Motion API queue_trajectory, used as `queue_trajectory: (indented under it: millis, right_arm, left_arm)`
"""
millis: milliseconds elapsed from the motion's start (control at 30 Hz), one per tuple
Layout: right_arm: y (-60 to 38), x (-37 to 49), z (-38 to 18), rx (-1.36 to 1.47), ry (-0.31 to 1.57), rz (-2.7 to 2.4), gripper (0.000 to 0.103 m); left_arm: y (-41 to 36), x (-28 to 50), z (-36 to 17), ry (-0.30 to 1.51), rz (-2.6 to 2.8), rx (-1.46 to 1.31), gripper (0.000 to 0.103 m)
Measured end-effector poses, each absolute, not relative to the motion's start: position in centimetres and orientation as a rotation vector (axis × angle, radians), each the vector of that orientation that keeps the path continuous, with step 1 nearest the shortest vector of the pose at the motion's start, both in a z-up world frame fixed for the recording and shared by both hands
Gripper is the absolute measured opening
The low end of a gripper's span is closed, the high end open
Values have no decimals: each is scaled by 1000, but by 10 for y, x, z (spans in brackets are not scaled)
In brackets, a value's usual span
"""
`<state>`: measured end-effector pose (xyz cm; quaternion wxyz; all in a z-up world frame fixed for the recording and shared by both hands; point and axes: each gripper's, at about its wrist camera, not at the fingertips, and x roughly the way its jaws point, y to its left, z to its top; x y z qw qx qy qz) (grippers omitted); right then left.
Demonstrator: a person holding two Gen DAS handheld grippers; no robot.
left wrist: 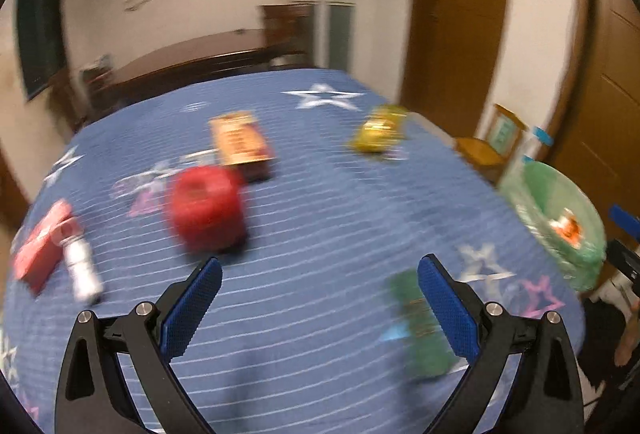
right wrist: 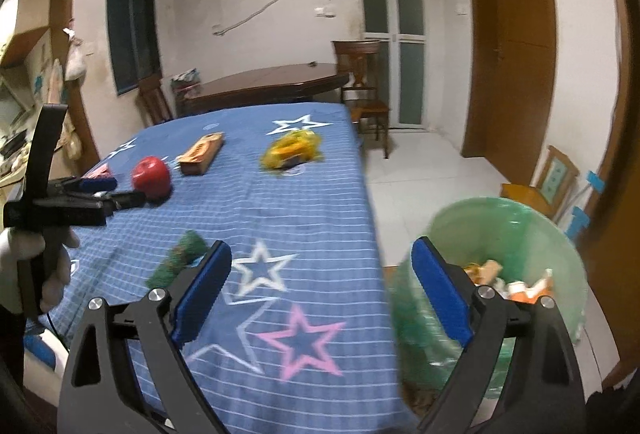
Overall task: Collect trash
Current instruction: 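Move both tools back over the table toward the remaining trash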
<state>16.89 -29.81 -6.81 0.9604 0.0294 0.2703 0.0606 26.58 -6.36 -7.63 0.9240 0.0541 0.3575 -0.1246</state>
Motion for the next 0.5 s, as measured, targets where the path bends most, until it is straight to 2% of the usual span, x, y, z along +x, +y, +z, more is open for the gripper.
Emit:
queue_trajectory:
  millis: [400, 500]
  right_arm:
    - [-222, 184, -84, 71, 619, 244, 88]
    - [-209, 192, -90, 69, 646, 248, 88]
  left_arm:
    - [144, 296, -92, 828, 59, -60, 98]
    - [162, 308, -101, 853, 83, -67, 98]
